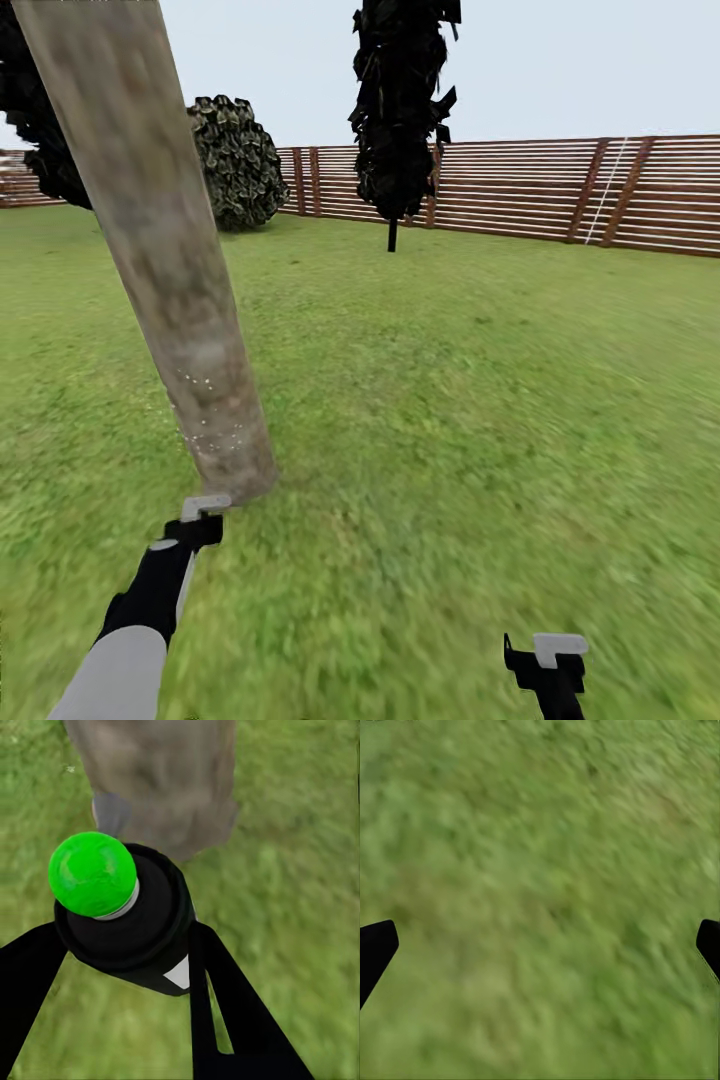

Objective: In the garden, pick up the pesticide atomizer on the floor and spray pesticide onto both trees until each tree trunk is fully covered.

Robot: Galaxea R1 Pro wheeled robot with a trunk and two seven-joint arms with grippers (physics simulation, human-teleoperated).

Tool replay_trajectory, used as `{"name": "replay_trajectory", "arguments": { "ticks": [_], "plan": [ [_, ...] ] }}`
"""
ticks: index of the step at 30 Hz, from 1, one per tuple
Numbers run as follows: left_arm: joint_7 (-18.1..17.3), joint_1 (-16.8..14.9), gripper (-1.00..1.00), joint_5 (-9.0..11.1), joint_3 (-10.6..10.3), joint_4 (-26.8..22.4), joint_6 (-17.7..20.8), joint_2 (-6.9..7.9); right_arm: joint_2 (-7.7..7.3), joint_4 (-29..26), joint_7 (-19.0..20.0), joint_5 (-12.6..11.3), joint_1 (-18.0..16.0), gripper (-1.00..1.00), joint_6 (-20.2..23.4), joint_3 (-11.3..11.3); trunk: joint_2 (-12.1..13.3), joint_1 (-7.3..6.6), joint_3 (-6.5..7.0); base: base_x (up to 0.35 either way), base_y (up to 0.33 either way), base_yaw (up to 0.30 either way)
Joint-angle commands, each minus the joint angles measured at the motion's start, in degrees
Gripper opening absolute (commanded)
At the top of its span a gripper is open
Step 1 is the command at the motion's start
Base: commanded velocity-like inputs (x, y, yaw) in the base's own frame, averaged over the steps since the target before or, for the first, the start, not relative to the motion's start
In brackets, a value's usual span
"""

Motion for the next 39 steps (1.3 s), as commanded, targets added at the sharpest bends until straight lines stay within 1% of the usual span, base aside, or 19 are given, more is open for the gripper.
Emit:
{"name": "replay_trajectory", "arguments": {
  "ticks": [1,3,5,7,8,9,11,14,15,16,19,21,24,28,29,30,34,36,39],
  "plan": [
    [-1.45,0.51,-1.0,-0.48,0.43,-0.39,-1.7,0.0,0.0,0.1,-0.27,0.61,-0.04,1.0,-0.2,-0.31,-0.02,-0.01,-0.05,0.0,-0.244,0.104],
    [-3.46,0.83,-1.0,-0.45,0.51,-1.02,-2.62,0.06,-0.02,0.1,-0.27,0.61,-0.05,1.0,-0.21,-0.31,-0.02,-0.01,-0.05,0.0,-0.163,0.055],
    [-6.31,1.01,-1.0,-0.47,0.3,-5.27,-1.49,-0.11,-0.08,0.1,-0.27,0.61,-0.06,1.0,-0.2,-0.31,-0.02,-0.01,-0.05,0.0,-0.04,0.013],
    [-7.05,0.84,-1.0,-0.5,-0.05,-9.11,4.19,-0.17,-0.03,0.1,-0.27,0.61,-0.04,1.0,-0.2,-0.31,-0.02,-0.01,-0.05,0.0,-0.011,0.004],
    [-7.29,0.37,-1.0,-0.51,-0.32,-10.9,9.48,-0.16,-0.02,0.1,-0.27,0.61,-0.04,1.0,-0.19,-0.31,-0.02,-0.01,-0.05,0.0,-0.005,0.001],
    [-7.42,0.13,-1.0,-0.61,-1.1,-12.2,13.65,-0.17,-0.03,0.1,-0.27,0.61,-0.04,1.0,-0.2,-0.31,-0.02,-0.01,-0.05,0.0,-0.002,0.001],
    [-7.53,-0.11,-1.0,-0.62,-3.89,-16.12,19.52,0.08,-0.06,0.1,-0.27,0.61,-0.04,1.0,-0.18,-0.31,-0.02,-0.01,-0.05,0.0,-0.001,0.0],
    [-7.61,-0.2,-1.0,-0.61,-5.15,-19.49,25.53,0.25,-0.09,0.1,-0.27,0.61,-0.04,1.0,-0.18,-0.31,-0.02,-0.01,-0.05,0.0,0.0,0.0],
    [-7.63,-0.3,-1.0,-0.68,-6.1,-20.46,27.85,0.36,-0.09,0.1,-0.24,0.61,-0.04,1.0,-0.18,-0.31,-0.02,-0.01,-0.05,0.0,0.0,0.0],
    [-7.64,-0.85,-1.0,-0.73,-7.04,-20.81,28.66,0.44,-0.09,0.1,-0.23,0.61,-0.04,1.0,-0.18,-0.31,-0.02,-0.01,-0.05,0.0,0.0,0.0],
    [-7.64,-3.32,-1.0,-0.77,-7.87,-20.97,30.77,0.57,-0.09,0.1,-0.21,0.61,-0.04,1.0,-0.18,-0.31,-0.02,-0.01,-0.05,0.0,0.0,0.0],
    [-7.66,-6.25,-1.0,-0.77,-8.14,-20.95,34.89,0.68,-0.09,0.1,-0.22,0.61,-0.04,1.0,-0.15,-0.31,-0.02,-0.01,-0.05,0.0,0.0,0.0],
    [-7.69,-7.92,-1.0,-0.83,-8.2,-20.97,36.5,0.86,-0.15,0.1,-0.22,0.61,-0.04,1.0,-0.13,-0.31,-0.02,-0.01,-0.05,0.0,0.0,0.0],
    [-8.71,-9.62,-1.0,-0.63,-8.19,-20.64,38.51,4.72,-0.12,0.1,-0.2,0.61,-0.04,1.0,-0.11,-0.31,-0.02,-0.01,-0.05,0.0,0.0,0.0],
    [-11.29,-9.51,-1.0,-0.74,-8.21,-20.38,39.52,6.71,-0.1,0.1,-0.19,0.61,-0.04,1.0,-0.13,-0.31,-0.02,-0.01,-0.05,0.0,0.0,0.0],
    [-12.39,-9.15,-1.0,-0.86,-8.28,-20.32,39.66,7.99,-0.08,0.1,-0.18,0.61,-0.04,1.0,-0.13,-0.31,-0.02,-0.01,-0.05,0.0,0.0,0.157],
    [-12.55,-9.07,-1.0,-0.87,-8.45,-20.81,39.8,7.71,-0.01,0.1,-0.18,0.61,-0.04,1.0,-0.12,-0.31,-0.02,-0.01,-0.05,0.032,0.0,0.242],
    [-12.44,-9.05,-1.0,-0.9,-11.49,-20.98,39.85,7.74,-0.01,0.1,-0.2,0.61,-0.04,1.0,-0.13,-0.31,-0.02,-0.01,-0.05,0.248,-0.067,0.18],
    [-12.4,-9.05,-1.0,-1.01,-12.68,-21.0,39.83,7.86,-0.07,0.1,-0.23,0.61,-0.04,1.0,-0.13,-0.31,-0.02,-0.01,-0.05,0.245,-0.142,0.055]
  ]
}}
